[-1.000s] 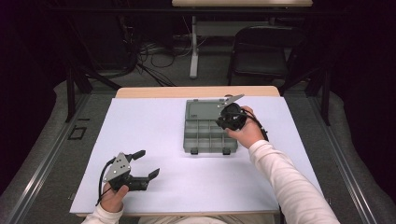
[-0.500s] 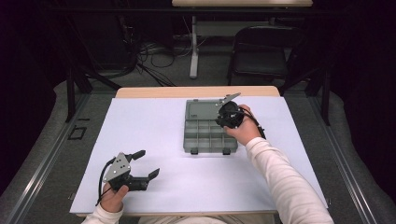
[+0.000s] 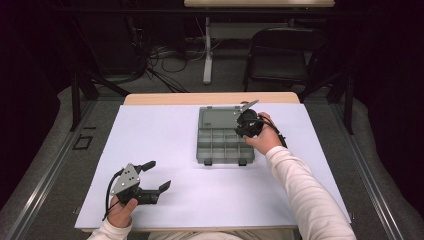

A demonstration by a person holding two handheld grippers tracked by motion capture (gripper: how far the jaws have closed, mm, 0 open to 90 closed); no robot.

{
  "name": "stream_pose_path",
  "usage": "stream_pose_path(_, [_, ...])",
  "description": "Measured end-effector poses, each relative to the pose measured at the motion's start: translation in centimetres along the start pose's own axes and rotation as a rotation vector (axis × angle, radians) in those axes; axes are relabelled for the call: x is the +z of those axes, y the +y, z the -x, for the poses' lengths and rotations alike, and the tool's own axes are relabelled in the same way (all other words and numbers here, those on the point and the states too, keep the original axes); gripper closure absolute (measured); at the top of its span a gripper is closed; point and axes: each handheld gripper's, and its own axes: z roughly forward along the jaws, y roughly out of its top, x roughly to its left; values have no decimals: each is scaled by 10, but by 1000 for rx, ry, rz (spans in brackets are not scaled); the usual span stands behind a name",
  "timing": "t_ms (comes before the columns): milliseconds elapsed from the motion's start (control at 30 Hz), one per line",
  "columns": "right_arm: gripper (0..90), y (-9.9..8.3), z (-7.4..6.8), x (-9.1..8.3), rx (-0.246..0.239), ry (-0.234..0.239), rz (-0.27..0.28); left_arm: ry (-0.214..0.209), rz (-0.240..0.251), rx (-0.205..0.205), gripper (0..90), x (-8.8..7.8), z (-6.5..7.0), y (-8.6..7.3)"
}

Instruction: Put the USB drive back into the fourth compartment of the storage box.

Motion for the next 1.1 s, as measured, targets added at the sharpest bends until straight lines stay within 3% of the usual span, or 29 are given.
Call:
stream_pose_path(233, [794,-5,3,5,-13,-10,-29,1,-1,-2,158,0,0,0])
stream_pose_path(600, [794,-17,10,12,24,-27,-60,2,-2,-2,158,0,0,0])
stream_pose_path(967, [791,-20,13,13,32,-25,-51,2,-3,-1,158,0,0,0])
stream_pose_path(1100, [742,-20,13,13,35,-22,-41,3,-3,-1,158,0,0,0])
